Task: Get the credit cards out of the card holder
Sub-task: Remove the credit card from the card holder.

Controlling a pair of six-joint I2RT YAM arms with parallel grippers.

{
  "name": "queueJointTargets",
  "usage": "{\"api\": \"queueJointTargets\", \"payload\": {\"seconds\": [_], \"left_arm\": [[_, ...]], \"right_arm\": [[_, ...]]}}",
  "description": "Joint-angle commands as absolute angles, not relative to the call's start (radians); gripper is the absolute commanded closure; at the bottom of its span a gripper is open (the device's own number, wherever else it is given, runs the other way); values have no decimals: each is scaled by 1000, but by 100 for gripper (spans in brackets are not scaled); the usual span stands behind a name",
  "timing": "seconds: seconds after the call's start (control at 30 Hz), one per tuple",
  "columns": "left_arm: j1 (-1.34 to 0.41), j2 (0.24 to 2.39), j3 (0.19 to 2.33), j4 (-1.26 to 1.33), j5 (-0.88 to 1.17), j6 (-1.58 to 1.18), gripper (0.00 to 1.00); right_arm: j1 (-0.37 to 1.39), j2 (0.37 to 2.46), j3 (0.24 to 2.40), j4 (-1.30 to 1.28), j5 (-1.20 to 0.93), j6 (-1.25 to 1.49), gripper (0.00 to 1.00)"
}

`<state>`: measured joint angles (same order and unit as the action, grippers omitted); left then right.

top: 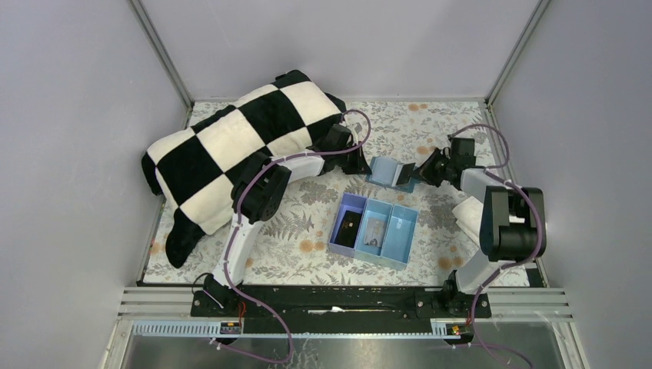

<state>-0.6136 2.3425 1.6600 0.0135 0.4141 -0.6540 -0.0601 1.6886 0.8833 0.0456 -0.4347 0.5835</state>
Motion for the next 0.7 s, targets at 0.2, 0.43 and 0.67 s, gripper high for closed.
{"api": "queueJointTargets", "payload": {"seconds": [0.2,0.43,0.67], "left_arm": [[-604,2239,1686,-135,338,-580,93],[-604,2174,1742,-234,289,-536,58],[-604,2093,1788,-320,254,-504,47]], "right_arm": [[-64,1490,869,22,-426,581,100],[-51,1398,869,-52,-468,572,100],[98,1241,829,-158,-404,602,100]]}}
